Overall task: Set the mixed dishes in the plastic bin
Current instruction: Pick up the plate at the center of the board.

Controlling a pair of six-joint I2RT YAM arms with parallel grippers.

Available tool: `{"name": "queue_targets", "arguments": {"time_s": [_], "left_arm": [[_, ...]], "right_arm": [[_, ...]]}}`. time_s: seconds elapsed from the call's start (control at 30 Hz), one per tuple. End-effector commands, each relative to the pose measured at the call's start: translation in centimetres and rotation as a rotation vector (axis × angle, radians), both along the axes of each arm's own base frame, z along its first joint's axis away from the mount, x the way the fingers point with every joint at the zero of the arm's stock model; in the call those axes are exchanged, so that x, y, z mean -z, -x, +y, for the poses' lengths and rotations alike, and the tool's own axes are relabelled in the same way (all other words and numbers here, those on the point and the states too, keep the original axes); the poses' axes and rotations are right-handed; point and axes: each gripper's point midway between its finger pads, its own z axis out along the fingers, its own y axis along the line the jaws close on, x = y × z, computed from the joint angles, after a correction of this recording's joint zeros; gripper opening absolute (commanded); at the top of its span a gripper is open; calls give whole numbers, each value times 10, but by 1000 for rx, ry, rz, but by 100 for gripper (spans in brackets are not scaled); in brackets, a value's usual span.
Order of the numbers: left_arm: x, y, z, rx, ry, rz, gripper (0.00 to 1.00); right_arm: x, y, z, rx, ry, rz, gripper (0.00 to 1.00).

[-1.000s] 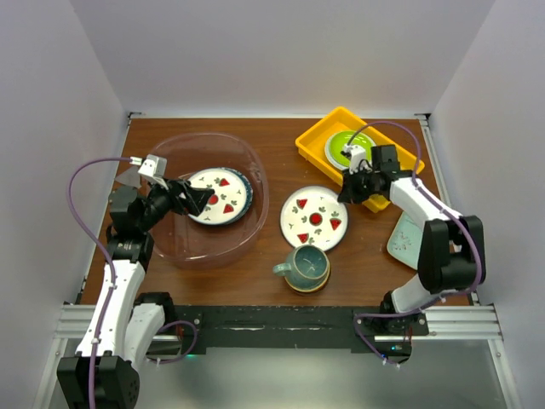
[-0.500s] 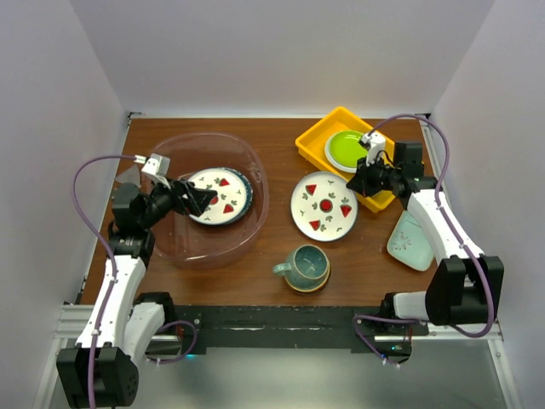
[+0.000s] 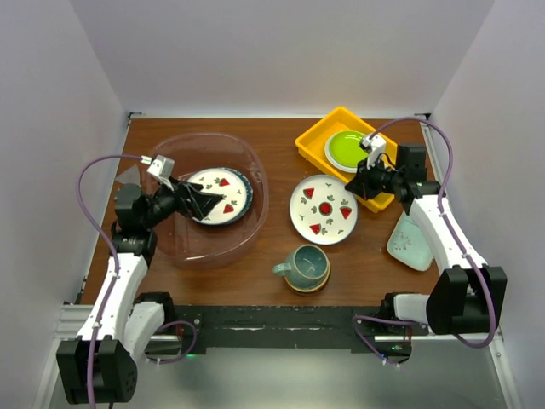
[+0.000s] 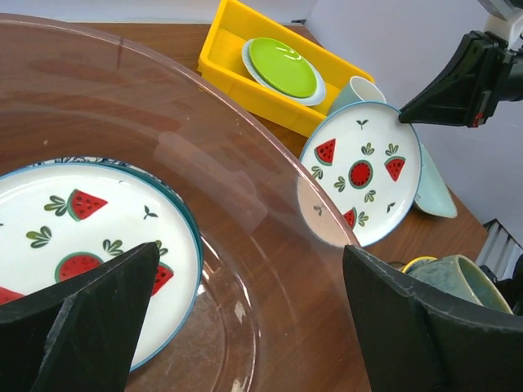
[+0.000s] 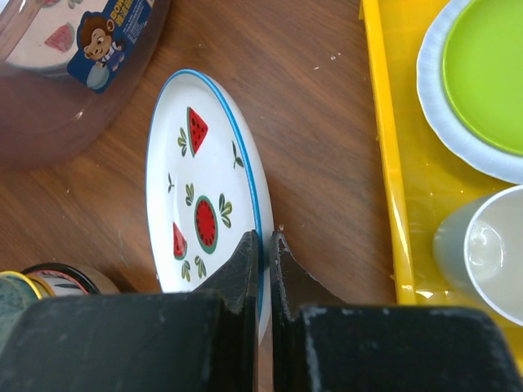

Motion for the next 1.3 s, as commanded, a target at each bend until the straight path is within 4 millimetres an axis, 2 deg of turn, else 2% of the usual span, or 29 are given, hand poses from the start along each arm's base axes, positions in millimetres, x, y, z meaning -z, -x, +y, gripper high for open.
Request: {"name": "queue_targets", "arguments": {"time_s": [0.0, 0.3, 0.43, 0.5, 0.67, 0.7, 0.77, 0.8, 0.87, 0.9, 0.97, 1.0, 1.07, 1.1, 1.13, 1.17, 1.2, 1.23, 1.27], "left_arm": [[-9, 4, -14, 73, 15, -39, 100], [-15, 10, -39, 140, 30, -14, 100], [-27, 7, -48, 147, 37, -24, 100], [-35, 8, -59, 167, 35, -32, 100], [-35, 4, -88, 198, 10, -9, 100], [-42, 2, -92, 200, 8, -21, 100], [-38, -2, -103, 206, -10, -6, 100], [-46, -5, -108, 208, -12, -22, 100], [-41, -11, -120, 206, -43, -9, 100], [-50, -14, -124, 206, -48, -28, 100], [-41, -21, -140, 216, -92, -17, 100], [-51, -25, -146, 220, -98, -43, 100], [-40, -30, -161, 255, -162, -57, 100], [-48, -34, -168, 268, -174, -91, 100], [-47, -32, -178, 296, -194, -113, 100], [-35, -38, -185, 326, -255, -145, 100], [-38, -42, -192, 342, -274, -175, 100], [-31, -41, -200, 363, -307, -174, 100], [-12, -49, -207, 388, -365, -173, 100]], "right_arm": [[-43, -2, 11, -63, -60, -149, 0], [-50, 3, 11, -80, -63, -176, 0], [-54, 4, 9, -75, -63, -188, 0], [-58, 5, 9, -72, -65, -201, 0], [-67, 9, 8, -71, -77, -225, 0], [-70, 9, 8, -71, -78, -236, 0], [-73, 10, 8, -67, -79, -242, 0], [-76, 11, 8, -65, -79, -252, 0], [-77, 8, -1, -32, -78, -256, 0], [-78, 7, -2, -26, -77, -259, 0], [-77, 6, -3, -20, -82, -250, 0], [-75, 5, -2, -21, -84, -244, 0], [-73, 5, -2, -19, -93, -229, 0], [-72, 4, -1, -23, -96, -225, 0], [-71, 4, -1, -24, -99, -220, 0], [-71, 4, -1, -24, -103, -216, 0], [-70, 4, 0, -27, -106, -212, 0], [-70, 4, 1, -32, -110, -209, 0], [-70, 5, 2, -36, -114, -206, 0]]}}
